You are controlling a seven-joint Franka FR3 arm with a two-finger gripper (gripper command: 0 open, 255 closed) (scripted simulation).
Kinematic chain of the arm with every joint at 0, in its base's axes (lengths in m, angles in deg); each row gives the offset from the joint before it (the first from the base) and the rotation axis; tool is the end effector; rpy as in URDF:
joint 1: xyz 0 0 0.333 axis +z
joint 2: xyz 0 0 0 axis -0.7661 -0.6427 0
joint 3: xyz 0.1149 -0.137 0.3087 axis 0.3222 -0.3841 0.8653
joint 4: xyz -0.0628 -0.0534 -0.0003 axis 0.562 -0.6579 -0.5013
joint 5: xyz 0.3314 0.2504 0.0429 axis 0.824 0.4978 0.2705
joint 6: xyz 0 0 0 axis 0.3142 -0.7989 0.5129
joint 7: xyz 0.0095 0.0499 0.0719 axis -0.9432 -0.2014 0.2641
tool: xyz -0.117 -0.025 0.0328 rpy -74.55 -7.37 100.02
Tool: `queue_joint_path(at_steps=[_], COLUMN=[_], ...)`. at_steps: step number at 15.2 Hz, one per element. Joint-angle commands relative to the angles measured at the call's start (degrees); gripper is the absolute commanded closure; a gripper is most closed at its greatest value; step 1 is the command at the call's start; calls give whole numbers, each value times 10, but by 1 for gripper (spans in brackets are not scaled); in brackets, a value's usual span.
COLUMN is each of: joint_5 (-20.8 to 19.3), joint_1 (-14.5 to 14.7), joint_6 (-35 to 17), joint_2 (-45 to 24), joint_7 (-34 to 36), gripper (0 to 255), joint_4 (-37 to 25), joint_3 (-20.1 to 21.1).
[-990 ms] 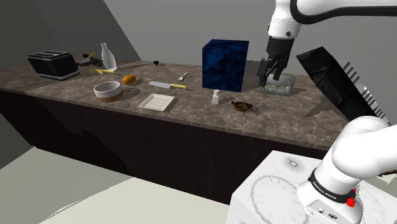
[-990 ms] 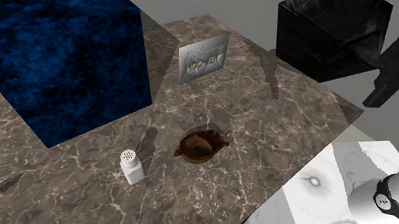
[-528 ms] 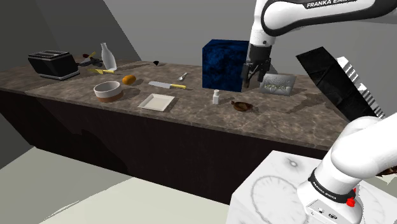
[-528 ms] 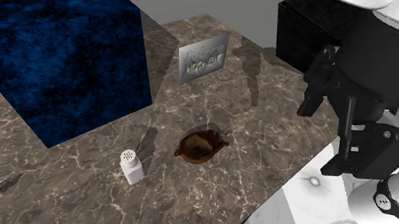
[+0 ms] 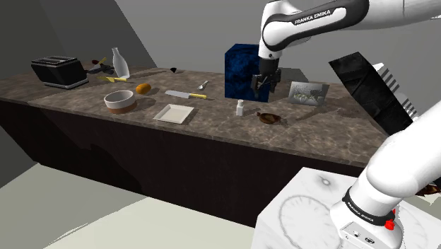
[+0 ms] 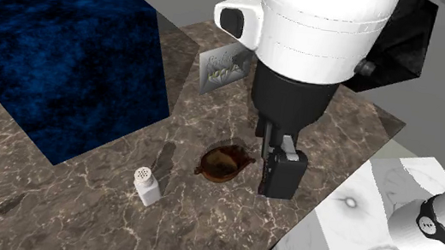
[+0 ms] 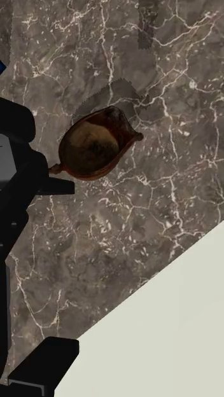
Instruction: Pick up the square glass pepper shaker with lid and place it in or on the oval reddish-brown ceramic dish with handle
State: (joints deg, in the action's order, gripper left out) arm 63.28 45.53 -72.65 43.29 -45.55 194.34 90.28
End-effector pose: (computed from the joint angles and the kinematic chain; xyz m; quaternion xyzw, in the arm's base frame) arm 0.4991 -0.0328 0.5189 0.9973 -0.0729 -0.0013 0.0038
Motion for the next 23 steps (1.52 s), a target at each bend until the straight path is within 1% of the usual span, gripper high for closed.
queue_joint_path(at_steps=[1, 5, 9, 13, 16, 17, 23], joint_5=[-2, -5, -6, -5, -4, -4, -4], joint_1=[-1, -7, -12, -18, -22, -23, -23], joint_6=[-13, -32, -38, -33, -21, -20, -61], joint_2=[-46, -135, -224, -317, -391, -393, -405], joint_7=[6, 8, 10, 12, 12, 12, 12], gripper=[0, 0, 0, 0, 0, 0, 0], joint_4=[-32, -99, -180, -275, -360, -362, -333], joint_3=[0, -5, -10, -16, -19, -19, -19])
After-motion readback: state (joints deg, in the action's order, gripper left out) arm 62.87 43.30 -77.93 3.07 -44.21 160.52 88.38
